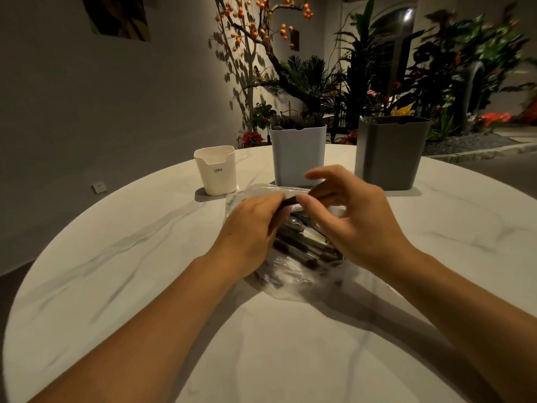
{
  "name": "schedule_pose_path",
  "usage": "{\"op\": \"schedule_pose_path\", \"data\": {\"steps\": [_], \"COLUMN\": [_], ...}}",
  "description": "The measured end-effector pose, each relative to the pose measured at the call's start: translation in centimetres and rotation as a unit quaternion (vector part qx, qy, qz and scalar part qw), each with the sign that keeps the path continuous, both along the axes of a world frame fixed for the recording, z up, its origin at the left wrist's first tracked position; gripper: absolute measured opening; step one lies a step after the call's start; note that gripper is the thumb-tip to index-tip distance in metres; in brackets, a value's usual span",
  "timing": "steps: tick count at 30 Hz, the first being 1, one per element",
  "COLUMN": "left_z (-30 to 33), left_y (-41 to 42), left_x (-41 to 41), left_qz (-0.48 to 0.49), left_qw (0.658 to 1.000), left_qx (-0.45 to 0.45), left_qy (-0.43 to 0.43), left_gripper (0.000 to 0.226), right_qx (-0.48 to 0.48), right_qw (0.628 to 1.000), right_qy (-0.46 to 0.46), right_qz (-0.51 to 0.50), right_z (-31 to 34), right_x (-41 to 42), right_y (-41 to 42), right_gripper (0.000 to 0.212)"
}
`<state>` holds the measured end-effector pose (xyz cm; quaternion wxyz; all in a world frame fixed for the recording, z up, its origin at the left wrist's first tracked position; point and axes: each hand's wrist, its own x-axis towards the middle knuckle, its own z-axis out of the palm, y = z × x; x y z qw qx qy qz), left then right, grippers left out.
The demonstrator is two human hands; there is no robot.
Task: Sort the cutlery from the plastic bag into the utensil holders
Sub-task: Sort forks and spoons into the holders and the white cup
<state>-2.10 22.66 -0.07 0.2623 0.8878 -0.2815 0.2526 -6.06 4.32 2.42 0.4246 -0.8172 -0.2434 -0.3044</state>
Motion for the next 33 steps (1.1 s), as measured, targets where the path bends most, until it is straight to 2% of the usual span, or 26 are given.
{"op": "schedule_pose_path", "data": {"steps": [3, 5, 7, 10, 14, 16, 18, 20, 22, 23, 26, 27, 33], "left_z": [0.6, 1.5, 2.4, 3.3, 3.7, 3.9, 4.1, 4.1, 3.9, 3.7, 3.0, 2.9, 3.0], "left_y": [-1.0, -1.4, -1.6, -1.4, -1.0, -1.1, -1.1, -1.1, -1.3, -1.6, -2.4, -2.6, -2.4], "left_x": [-0.4, -0.7, -1.0, -1.3, -0.7, -0.7, -0.9, -1.0, -1.1, -1.2, -1.4, -1.4, -1.5], "left_qz": [-0.005, -0.026, -0.04, -0.057, -0.118, -0.14, -0.158, -0.17, -0.177, -0.175, -0.144, -0.141, -0.164], "left_qw": [0.991, 0.962, 0.917, 0.845, 0.713, 0.675, 0.654, 0.642, 0.645, 0.659, 0.729, 0.739, 0.735], "left_qx": [-0.132, -0.263, -0.379, -0.495, -0.628, -0.656, -0.668, -0.674, -0.665, -0.65, -0.579, -0.566, -0.552], "left_qy": [0.031, 0.075, 0.122, 0.196, 0.288, 0.308, 0.318, 0.324, 0.331, 0.335, 0.335, 0.337, 0.358], "left_gripper": [0.017, 0.022, 0.031, 0.037, 0.029, 0.029, 0.029, 0.028, 0.029, 0.03, 0.032, 0.033, 0.041], "right_qx": [0.016, -0.004, -0.022, -0.044, -0.053, -0.043, -0.017, 0.039, 0.065, 0.064, 0.074, 0.078, 0.074], "right_qw": [0.998, 0.996, 0.993, 0.986, 0.979, 0.973, 0.965, 0.953, 0.952, 0.956, 0.963, 0.966, 0.972], "right_qy": [0.052, 0.086, 0.119, 0.158, 0.193, 0.217, 0.24, 0.267, 0.264, 0.253, 0.225, 0.217, 0.204], "right_qz": [0.028, 0.018, 0.004, 0.009, 0.038, 0.065, 0.1, 0.138, 0.14, 0.133, 0.125, 0.119, 0.09], "right_z": [-0.3, -0.9, -1.3, -1.7, -1.4, -1.3, -1.2, -1.1, -1.1, -1.2, -1.2, -1.1, -0.8], "right_x": [0.1, 0.4, 0.8, 0.9, 0.3, 0.2, 0.0, -0.1, -0.1, 0.0, 0.0, 0.0, 0.2], "right_y": [0.3, 0.4, 0.4, 0.6, 0.9, 1.1, 1.4, 1.7, 1.9, 2.0, 2.2, 2.1, 2.0], "right_gripper": [0.044, 0.028, 0.023, 0.03, 0.031, 0.027, 0.025, 0.027, 0.026, 0.025, 0.022, 0.021, 0.024]}}
